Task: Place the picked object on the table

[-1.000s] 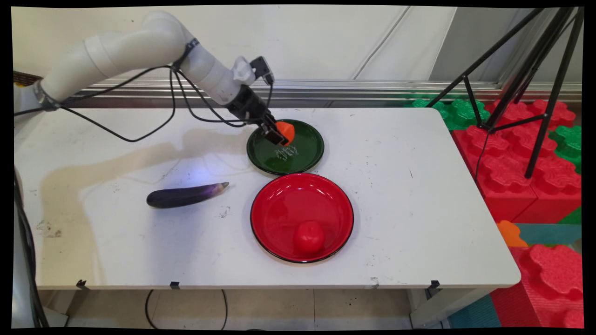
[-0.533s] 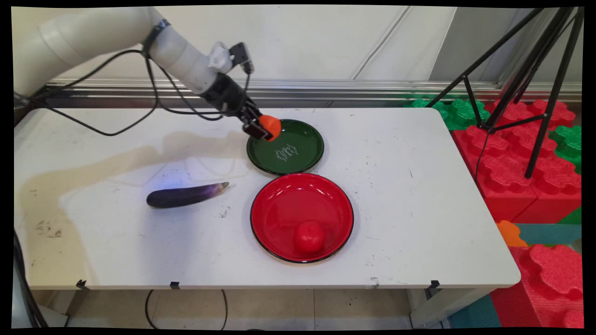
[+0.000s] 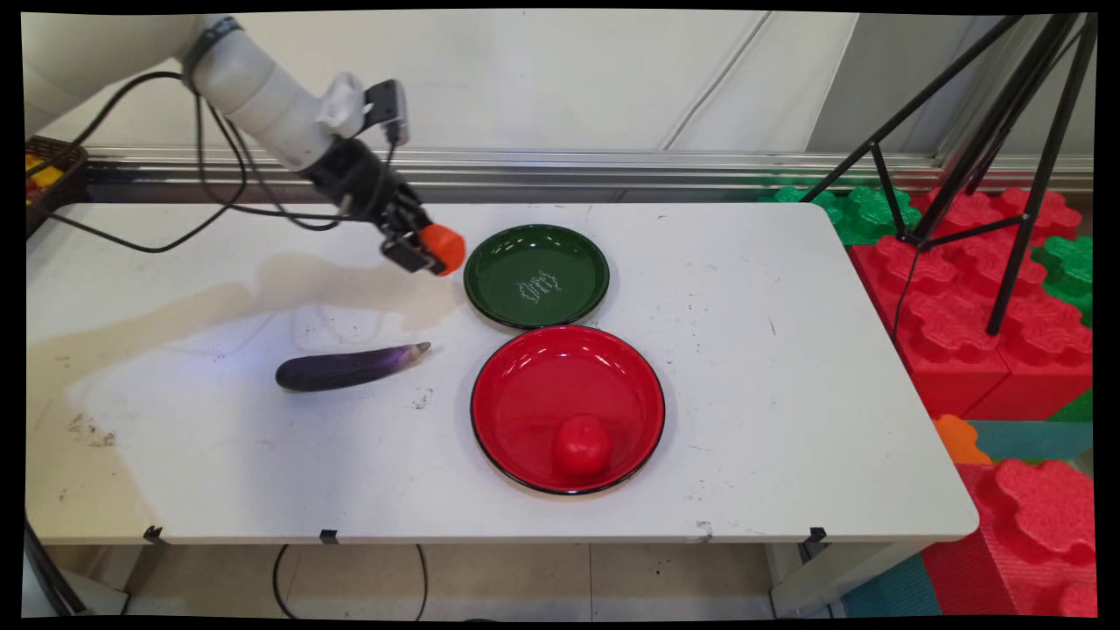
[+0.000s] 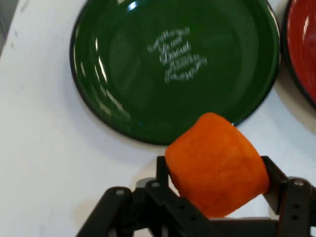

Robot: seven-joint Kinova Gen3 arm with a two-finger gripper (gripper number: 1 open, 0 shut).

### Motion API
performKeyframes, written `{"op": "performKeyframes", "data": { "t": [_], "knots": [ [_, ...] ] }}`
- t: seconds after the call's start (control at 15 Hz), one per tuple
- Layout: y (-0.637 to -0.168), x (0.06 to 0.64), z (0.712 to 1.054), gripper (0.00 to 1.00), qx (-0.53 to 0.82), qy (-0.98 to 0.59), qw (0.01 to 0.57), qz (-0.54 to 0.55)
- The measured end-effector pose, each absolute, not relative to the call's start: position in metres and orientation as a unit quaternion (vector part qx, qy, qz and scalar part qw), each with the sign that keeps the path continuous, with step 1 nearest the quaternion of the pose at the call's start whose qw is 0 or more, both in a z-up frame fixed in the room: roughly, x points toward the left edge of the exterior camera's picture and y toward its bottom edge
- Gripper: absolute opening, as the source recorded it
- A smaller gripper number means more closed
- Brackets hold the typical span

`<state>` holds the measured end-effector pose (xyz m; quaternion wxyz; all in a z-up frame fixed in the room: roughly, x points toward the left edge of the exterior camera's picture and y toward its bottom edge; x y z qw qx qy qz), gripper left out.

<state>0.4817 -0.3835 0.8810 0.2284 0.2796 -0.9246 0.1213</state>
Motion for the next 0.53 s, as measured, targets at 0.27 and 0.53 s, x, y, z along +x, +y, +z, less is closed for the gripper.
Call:
{"op": "performKeyframes", "data": {
  "t": [0.27,0.53],
  "knots": [
    [-0.372,0.503,0.878,0.0,0.276,-0.932,0.203,0.116],
    [-0.37,0.519,0.862,0.0,0.278,-0.937,0.181,0.106]
  ]
}}
